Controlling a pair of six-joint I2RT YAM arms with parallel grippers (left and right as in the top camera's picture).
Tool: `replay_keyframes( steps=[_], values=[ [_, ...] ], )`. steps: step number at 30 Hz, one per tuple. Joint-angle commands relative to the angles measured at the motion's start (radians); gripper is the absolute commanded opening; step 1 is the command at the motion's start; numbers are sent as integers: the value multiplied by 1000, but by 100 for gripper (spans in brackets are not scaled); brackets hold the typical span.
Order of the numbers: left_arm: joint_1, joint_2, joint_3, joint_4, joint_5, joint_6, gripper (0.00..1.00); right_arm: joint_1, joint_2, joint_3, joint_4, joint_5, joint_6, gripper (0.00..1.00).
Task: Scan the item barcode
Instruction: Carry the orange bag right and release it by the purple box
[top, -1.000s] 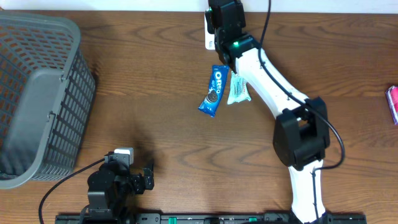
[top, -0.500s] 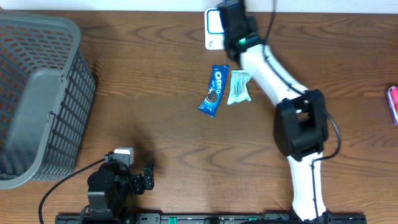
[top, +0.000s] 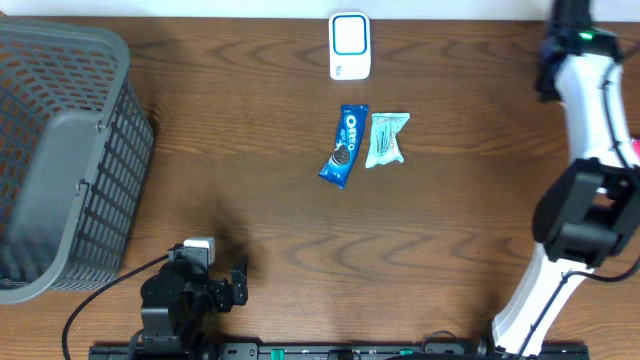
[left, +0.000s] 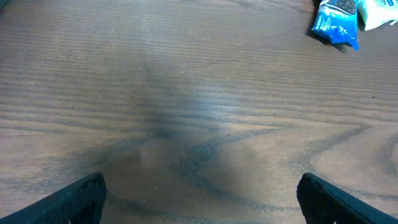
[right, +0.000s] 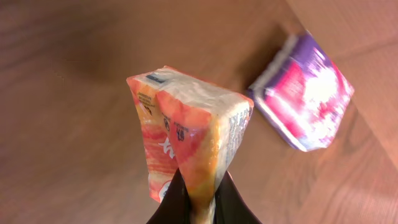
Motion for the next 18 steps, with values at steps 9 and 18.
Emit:
replay_keyframes(
  steps=[9, 18],
  values=[
    [-4, -6, -4, -20, 12, 17, 98, -257, -13, -7, -18, -276, 50, 50],
    [-4, -6, -4, -20, 12, 17, 98, -239, -13, -37, -26, -596, 11, 75]
  ],
)
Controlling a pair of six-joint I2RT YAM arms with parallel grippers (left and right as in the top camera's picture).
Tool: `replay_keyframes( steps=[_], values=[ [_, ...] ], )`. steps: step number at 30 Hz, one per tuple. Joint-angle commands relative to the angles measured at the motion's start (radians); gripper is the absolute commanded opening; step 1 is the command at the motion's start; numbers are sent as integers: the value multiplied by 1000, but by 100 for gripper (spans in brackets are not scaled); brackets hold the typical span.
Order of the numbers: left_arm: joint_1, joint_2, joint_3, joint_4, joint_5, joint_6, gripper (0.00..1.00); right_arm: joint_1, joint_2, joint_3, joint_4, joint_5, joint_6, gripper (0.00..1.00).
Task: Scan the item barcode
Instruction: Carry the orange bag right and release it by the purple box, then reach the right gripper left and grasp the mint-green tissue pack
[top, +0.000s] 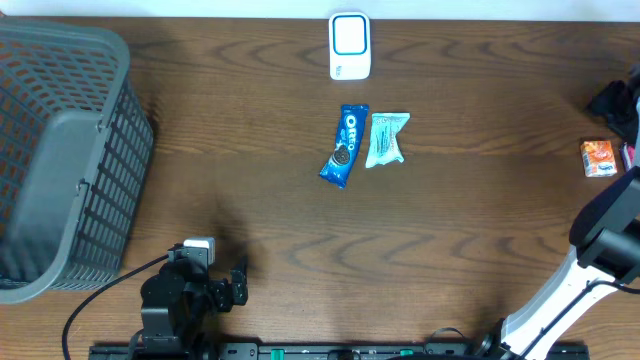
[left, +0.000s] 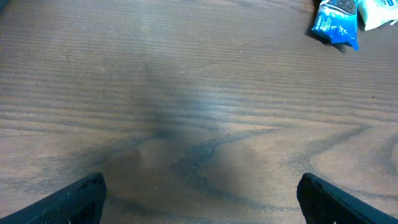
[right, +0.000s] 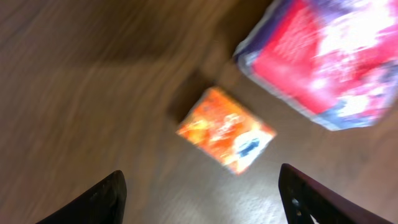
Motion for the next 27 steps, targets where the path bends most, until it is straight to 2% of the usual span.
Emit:
replay_keyframes(
  steps=[1, 3, 7, 10, 15, 17, 20, 24, 27],
  values=[
    [-4, -6, -4, -20, 11, 17, 98, 29, -13, -25, 0, -235, -55, 76],
    [-4, -6, -4, -20, 12, 17, 98, 52, -13, -36, -8, -350, -93, 80],
    [-4, -6, -4, -20, 12, 17, 98, 114, -13, -74, -46, -541, -113, 99],
    [-4, -6, -4, -20, 12, 17, 98, 200, -13, -142, -43, -666, -113, 99],
    [-4, -6, -4, -20, 12, 17, 98, 389, -13, -295, 72, -677, -109, 99],
    [-4, -6, -4, -20, 12, 17, 98, 443, -13, -335, 129, -678, -80, 92],
    [-4, -6, -4, -20, 12, 17, 98, 492, -13, -365, 192, -704, -12, 86],
    [-4, -6, -4, -20, 12, 17, 98, 531, -13, -374, 268, -809, 6, 84],
    [-4, -6, -4, -20, 12, 17, 98, 543, -13, -374, 275, -813, 34, 82]
  ],
)
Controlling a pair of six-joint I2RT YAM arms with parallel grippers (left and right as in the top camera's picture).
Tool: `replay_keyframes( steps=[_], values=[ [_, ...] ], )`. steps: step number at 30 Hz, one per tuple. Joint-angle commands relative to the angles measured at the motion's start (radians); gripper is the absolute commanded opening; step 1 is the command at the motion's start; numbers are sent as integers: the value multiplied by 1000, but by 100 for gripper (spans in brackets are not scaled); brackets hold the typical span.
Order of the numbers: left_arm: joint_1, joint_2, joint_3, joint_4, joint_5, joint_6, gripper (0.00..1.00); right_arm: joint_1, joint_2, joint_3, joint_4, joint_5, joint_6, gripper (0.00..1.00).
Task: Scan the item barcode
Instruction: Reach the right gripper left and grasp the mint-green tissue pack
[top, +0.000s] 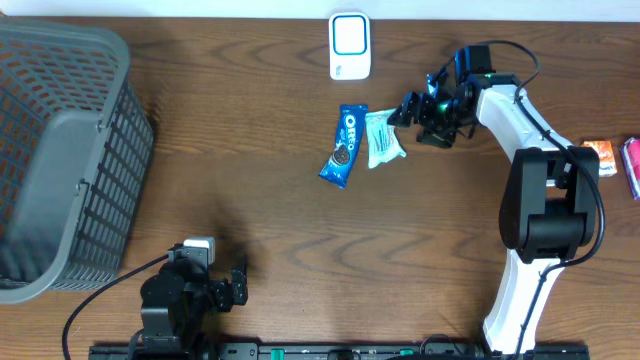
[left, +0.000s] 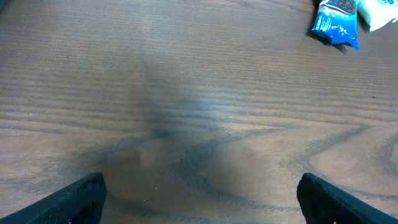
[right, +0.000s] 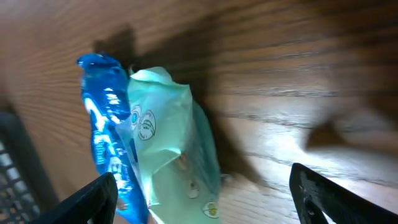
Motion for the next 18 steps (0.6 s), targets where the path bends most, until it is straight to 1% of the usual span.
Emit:
replay_keyframes(
  steps=[1, 3, 4, 5, 7, 10, 12, 13, 14, 16, 17, 18],
  values=[
    [-4, -6, -4, -20, 12, 17, 98, 12, -13, -6, -5, -52, 42, 81],
    [-4, -6, -4, -20, 12, 17, 98, 12, -13, -6, -10, -64, 42, 75],
    [-4, -6, -4, -20, 12, 17, 98, 13, -13, -6, -14, -70, 42, 65],
    [-4, -6, -4, -20, 12, 17, 98, 15, -13, -6, -16, -70, 42, 59],
    [-4, -6, -4, -20, 12, 17, 98, 21, -13, -7, -17, -60, 37, 58],
    [-4, -6, -4, -20, 11, 17, 98, 44, -13, -30, -8, 14, 38, 60],
    [-4, -6, -4, -20, 12, 17, 98, 59, -13, -69, 18, 28, 38, 61],
    [-4, -6, -4, -20, 12, 17, 98, 67, -13, -92, 36, 29, 37, 60],
    [-4, -6, -4, -20, 12, 17, 98, 71, -13, -112, 53, 33, 38, 57],
    [-4, -6, -4, -20, 12, 17, 98, 75, -13, -143, 76, 54, 38, 38],
    [-4, -6, -4, -20, 12, 17, 98, 76, -13, -147, 75, 68, 38, 18],
    [-4, -6, -4, -20, 12, 17, 98, 77, -13, -147, 73, 69, 39, 4]
  ],
)
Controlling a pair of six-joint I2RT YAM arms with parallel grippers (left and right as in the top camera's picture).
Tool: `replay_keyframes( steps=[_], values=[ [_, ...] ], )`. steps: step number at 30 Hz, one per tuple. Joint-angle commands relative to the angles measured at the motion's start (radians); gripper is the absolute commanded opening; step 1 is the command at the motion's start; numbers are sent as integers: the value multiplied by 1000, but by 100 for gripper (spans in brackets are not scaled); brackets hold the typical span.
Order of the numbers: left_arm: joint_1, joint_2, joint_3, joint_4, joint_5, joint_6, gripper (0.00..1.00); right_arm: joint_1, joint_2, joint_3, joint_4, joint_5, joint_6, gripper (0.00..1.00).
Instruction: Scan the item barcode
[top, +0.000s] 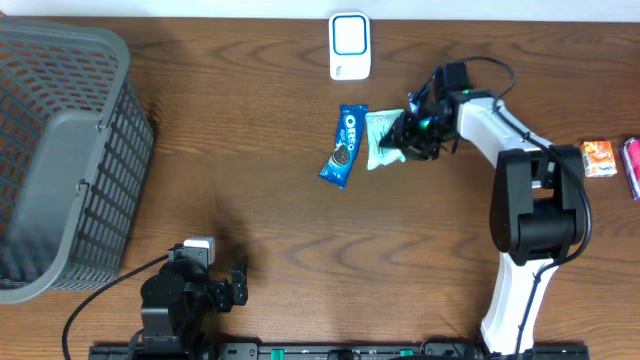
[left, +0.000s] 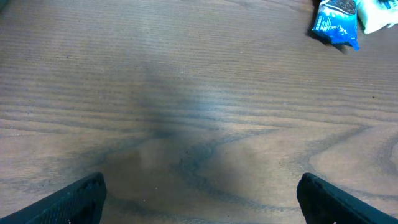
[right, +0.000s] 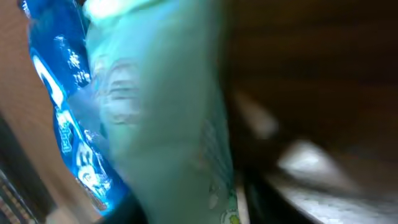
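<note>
A mint-green packet (top: 381, 138) lies mid-table beside a blue Oreo packet (top: 345, 145). The white scanner (top: 350, 45) sits at the far edge. My right gripper (top: 408, 135) is at the green packet's right side. In the right wrist view the green packet (right: 168, 112) fills the blurred frame between the narrowed jaws of that gripper (right: 186, 208), with the Oreo packet (right: 62, 112) to its left. My left gripper (left: 199, 199) rests open and empty over bare wood at the near left edge (top: 225, 290).
A grey mesh basket (top: 60, 150) fills the left side. An orange packet (top: 598, 158) and a purple packet (top: 632, 165) lie at the far right edge. The Oreo packet (left: 336, 25) shows at the top right of the left wrist view.
My right gripper was open a little right of the green packet; now it is down on the packet with its jaws narrowed around it. The left arm has not moved.
My right gripper held an orange packet above the far right of the table. Then it was open, with the orange packet lying beside the purple one. Then it was open near the green packet, and now it is closed round it.
</note>
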Motion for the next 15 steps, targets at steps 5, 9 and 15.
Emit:
replay_keyframes(
  steps=[5, 9, 15],
  values=[
    [-4, -6, -4, -20, 12, 17, 98, -14, -56, 44, -101, 79, 3, 1],
    [-4, -6, -4, -20, 12, 17, 98, -5, -138, 149, -274, 304, 17, 2],
    [-4, -6, -4, -20, 12, 17, 98, 98, -205, 183, -440, 889, 194, 2]
  ],
)
